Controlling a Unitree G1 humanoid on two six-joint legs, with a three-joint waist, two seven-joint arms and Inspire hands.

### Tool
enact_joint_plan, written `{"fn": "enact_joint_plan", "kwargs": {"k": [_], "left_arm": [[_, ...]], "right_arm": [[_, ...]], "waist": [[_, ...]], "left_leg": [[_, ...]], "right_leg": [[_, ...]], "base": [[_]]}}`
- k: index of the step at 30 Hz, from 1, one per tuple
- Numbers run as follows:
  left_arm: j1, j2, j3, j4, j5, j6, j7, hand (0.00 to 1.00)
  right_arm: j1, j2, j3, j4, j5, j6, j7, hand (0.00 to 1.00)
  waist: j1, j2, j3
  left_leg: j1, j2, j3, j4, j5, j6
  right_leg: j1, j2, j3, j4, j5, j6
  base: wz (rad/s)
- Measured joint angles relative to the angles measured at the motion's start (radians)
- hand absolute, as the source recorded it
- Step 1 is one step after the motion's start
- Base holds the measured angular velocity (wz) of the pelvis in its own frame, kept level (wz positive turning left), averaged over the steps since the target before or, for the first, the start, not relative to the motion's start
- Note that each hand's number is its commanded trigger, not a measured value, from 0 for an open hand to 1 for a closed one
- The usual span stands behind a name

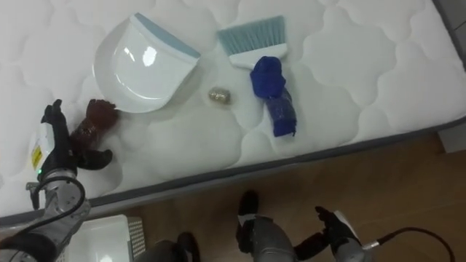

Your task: Clean bed

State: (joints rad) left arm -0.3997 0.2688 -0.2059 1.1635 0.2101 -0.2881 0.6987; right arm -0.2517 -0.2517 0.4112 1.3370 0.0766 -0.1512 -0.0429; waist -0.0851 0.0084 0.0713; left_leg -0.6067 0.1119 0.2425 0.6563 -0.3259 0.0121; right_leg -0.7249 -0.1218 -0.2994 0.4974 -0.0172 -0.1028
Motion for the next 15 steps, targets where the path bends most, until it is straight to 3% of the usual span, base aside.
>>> {"fn": "enact_joint_plan", "kwargs": {"k": [7,15], "left_arm": [[-0.001,0.013,-0.026,0.011,-0.001,0.0,0.0,0.0],[-0.035,0.032,-0.044,0.043,-0.029,0.006,-0.042,0.0]], "right_arm": [[-0.002,-0.001,0.025,-0.021,0.001,0.0,-0.001,0.0],[-0.002,-0.003,0.03,-0.045,0.005,0.006,0.002,0.0]], "waist": [[-0.019,-0.003,0.0014],[-0.022,-0.005,0.0023]], "left_leg": [[-0.032,0.002,0.001,0.042,-0.018,0.006],[-0.059,0.021,0.017,0.096,-0.049,0.017]], "right_leg": [[-0.039,-0.001,0.022,0.048,-0.014,-0.001],[-0.067,0.0,0.027,0.078,-0.019,0.001]], "base": [[0.0],[-0.06]]}}
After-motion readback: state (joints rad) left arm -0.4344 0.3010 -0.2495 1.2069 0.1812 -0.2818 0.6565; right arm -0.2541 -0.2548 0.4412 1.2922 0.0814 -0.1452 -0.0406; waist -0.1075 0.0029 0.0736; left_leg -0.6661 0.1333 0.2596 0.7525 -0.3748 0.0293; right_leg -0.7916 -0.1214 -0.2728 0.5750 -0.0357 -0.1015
